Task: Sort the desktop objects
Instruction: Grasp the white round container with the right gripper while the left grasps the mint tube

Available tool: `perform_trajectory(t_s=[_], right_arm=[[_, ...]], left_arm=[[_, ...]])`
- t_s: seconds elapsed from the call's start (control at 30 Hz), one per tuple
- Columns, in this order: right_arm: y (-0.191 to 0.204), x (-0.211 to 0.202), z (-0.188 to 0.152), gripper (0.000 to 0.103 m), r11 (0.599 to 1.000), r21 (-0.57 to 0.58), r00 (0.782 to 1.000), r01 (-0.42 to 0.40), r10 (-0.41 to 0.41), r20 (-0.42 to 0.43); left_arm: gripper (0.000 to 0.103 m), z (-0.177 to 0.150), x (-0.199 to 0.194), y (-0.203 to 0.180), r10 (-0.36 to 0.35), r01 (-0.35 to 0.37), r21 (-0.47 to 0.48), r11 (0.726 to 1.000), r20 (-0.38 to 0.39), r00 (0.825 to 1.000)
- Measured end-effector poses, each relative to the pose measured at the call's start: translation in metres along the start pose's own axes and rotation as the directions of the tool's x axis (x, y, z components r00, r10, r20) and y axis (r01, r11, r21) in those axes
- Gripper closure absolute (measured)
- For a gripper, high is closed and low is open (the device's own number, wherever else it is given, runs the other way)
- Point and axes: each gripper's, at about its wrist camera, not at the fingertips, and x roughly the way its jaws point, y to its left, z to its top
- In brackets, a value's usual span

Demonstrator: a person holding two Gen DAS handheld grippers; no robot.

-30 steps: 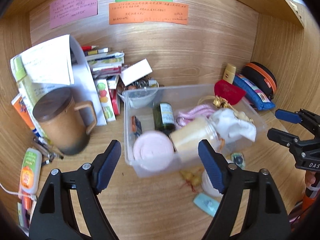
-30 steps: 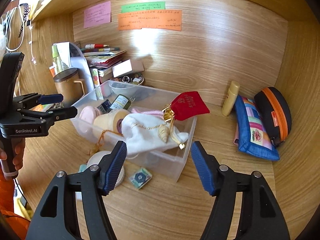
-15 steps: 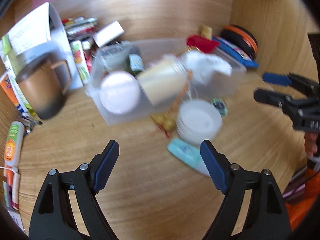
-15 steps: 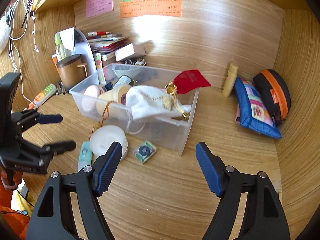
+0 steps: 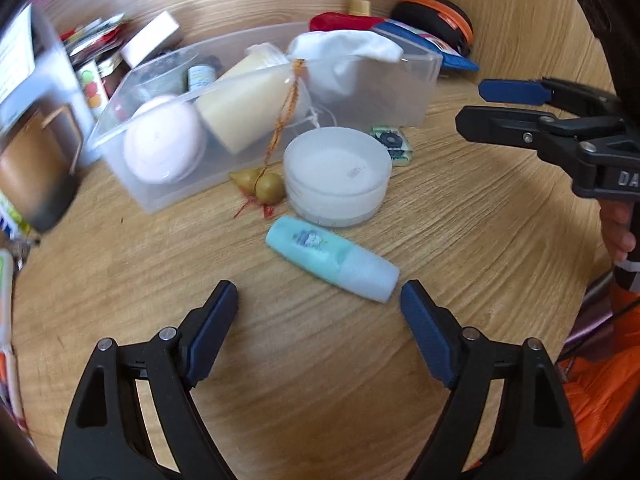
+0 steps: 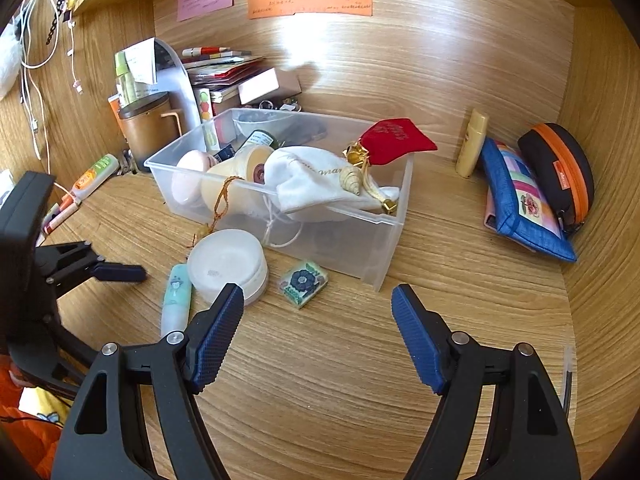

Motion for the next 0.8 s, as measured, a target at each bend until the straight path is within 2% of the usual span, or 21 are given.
perform_trajectory(t_s=[0.23, 0.37, 0.5, 0.63, 0.8], right_arm=[[0.008, 0.008, -0.001, 0.029, 1.0, -0.02, 1.0, -0.013, 0.012, -0.025], [0.009, 0.013, 0.0, 0.029, 1.0, -0.021, 0.999, -0.022, 0.022, -0.037], [0.01, 0.018, 0.0, 0.029, 0.999, -0.015, 0.998, -0.033, 0.032, -0.05], [0.016, 0.023, 0.0, 0.029, 0.998, -0.015, 0.996, -0.058, 0.057, -0.066], [0.031, 0.029, 0.002, 0.029, 0.993, -0.039, 0.991, -0.107, 0.104, -0.081]], left_arm=[[0.02, 0.011, 0.009, 0.005, -0.028, 0.028, 0.038, 0.999, 0.007, 1.0], [0.03, 0.015, 0.01, 0.01, -0.028, 0.027, 0.035, 0.999, 0.02, 0.999], [0.03, 0.015, 0.01, 0.014, -0.023, 0.023, 0.031, 0.999, 0.025, 0.999], [0.03, 0.01, 0.006, 0.023, -0.003, 0.003, -0.008, 1.0, 0.032, 0.999], [0.03, -0.001, -0.007, 0.051, 0.032, -0.025, -0.121, 0.992, 0.055, 0.998]])
